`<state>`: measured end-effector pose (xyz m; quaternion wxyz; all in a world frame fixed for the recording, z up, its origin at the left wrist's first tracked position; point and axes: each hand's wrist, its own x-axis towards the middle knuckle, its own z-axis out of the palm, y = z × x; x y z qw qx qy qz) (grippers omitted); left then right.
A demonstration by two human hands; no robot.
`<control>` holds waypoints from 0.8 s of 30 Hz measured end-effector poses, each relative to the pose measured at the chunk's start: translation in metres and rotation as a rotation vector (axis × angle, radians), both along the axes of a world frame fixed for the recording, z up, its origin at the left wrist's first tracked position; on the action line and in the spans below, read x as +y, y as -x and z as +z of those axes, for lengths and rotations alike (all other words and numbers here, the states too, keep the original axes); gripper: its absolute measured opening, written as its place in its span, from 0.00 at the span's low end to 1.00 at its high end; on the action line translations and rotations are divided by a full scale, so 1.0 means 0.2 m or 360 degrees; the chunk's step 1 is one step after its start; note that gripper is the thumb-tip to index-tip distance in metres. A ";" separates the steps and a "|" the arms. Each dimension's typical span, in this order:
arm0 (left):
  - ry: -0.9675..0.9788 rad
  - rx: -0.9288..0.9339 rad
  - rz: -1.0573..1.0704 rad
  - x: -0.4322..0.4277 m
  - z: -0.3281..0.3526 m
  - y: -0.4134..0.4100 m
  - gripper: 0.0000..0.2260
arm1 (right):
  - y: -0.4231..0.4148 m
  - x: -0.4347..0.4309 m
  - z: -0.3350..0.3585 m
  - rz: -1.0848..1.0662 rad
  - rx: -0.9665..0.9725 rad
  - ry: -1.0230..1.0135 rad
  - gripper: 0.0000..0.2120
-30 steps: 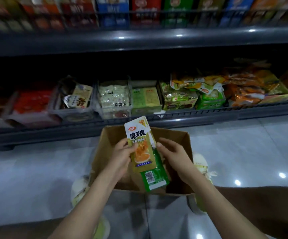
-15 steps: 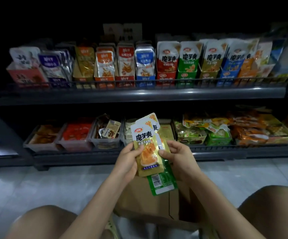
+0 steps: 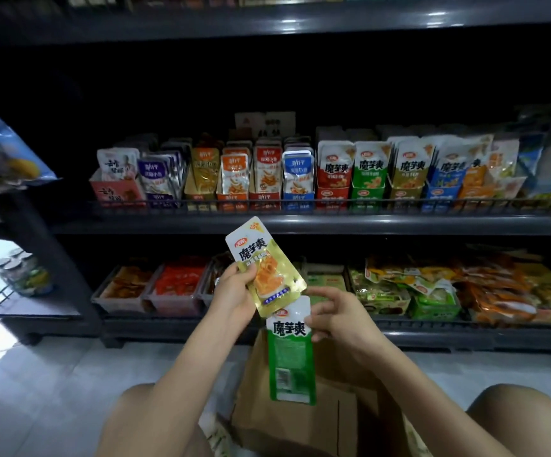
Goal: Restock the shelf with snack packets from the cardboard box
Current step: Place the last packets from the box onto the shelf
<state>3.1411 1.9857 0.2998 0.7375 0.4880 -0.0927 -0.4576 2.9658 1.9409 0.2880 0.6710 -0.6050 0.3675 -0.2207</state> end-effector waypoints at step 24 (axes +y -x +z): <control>0.0045 -0.0771 -0.0149 -0.04 0.25 0.09 0.06 | -0.29 -0.19 0.52 -0.0451 -0.0528 -0.0198 0.07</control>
